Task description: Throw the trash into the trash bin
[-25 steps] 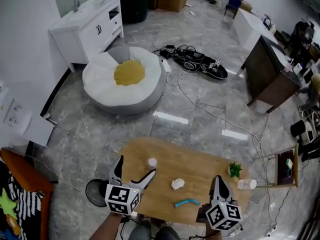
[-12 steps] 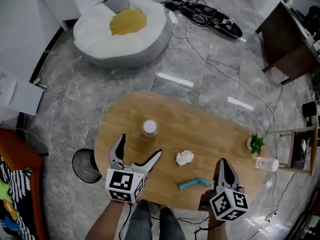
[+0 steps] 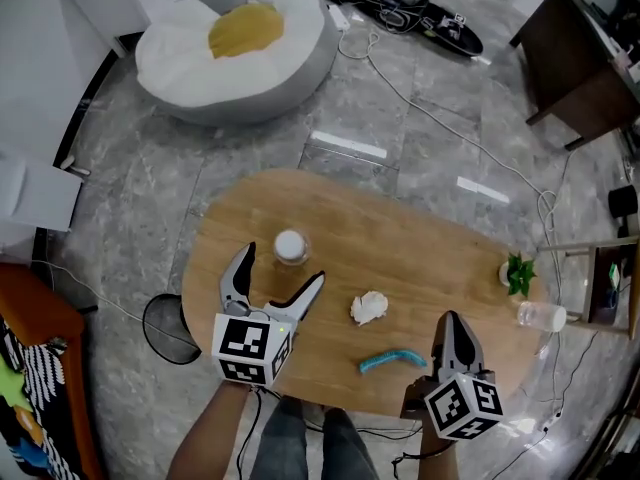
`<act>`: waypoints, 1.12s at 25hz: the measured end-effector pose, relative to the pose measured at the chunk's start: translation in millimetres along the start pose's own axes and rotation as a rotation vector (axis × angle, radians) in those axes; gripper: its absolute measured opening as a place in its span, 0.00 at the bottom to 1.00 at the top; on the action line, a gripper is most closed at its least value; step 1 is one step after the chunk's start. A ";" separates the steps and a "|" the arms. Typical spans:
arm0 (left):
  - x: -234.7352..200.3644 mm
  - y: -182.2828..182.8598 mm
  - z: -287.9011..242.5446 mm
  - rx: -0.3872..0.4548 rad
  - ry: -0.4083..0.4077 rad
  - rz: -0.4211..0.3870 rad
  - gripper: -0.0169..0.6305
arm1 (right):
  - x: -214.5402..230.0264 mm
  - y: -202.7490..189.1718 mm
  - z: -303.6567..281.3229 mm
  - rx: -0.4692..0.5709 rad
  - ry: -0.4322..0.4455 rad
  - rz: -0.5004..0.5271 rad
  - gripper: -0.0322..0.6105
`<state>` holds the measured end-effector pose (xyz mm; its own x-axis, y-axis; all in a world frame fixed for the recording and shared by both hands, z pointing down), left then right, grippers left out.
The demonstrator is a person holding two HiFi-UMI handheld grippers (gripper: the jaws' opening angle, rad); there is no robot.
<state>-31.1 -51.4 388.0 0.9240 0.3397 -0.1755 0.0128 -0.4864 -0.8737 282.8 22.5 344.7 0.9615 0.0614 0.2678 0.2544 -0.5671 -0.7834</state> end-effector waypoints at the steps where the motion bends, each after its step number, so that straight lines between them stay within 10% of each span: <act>1: 0.4 1.3 -2.5 -0.003 0.005 -0.017 0.77 | 1.6 -1.2 0.2 -0.002 -0.004 -0.005 0.05; 17: -2.1 9.3 -23.5 -0.021 0.066 -0.048 0.37 | 16.5 -14.6 -1.3 -0.017 -0.063 -0.054 0.05; 28: -5.4 12.9 -21.3 -0.008 0.083 -0.076 0.31 | 16.1 -14.2 1.3 -0.015 -0.059 -0.043 0.05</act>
<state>-27.8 -76.7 387.3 0.9487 0.3080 -0.0708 0.0864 -0.4685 -0.8792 294.8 32.6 359.5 0.9543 0.1339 0.2670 0.2943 -0.5755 -0.7630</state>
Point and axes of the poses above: the fingertips, and each gripper's own axes: z backward along the fingers, x to its right, y out of its top, the point moved 10 cm from there along z, backward along the fingers, and after that the axes turned 1 degree about x, right-handed, at the moved point
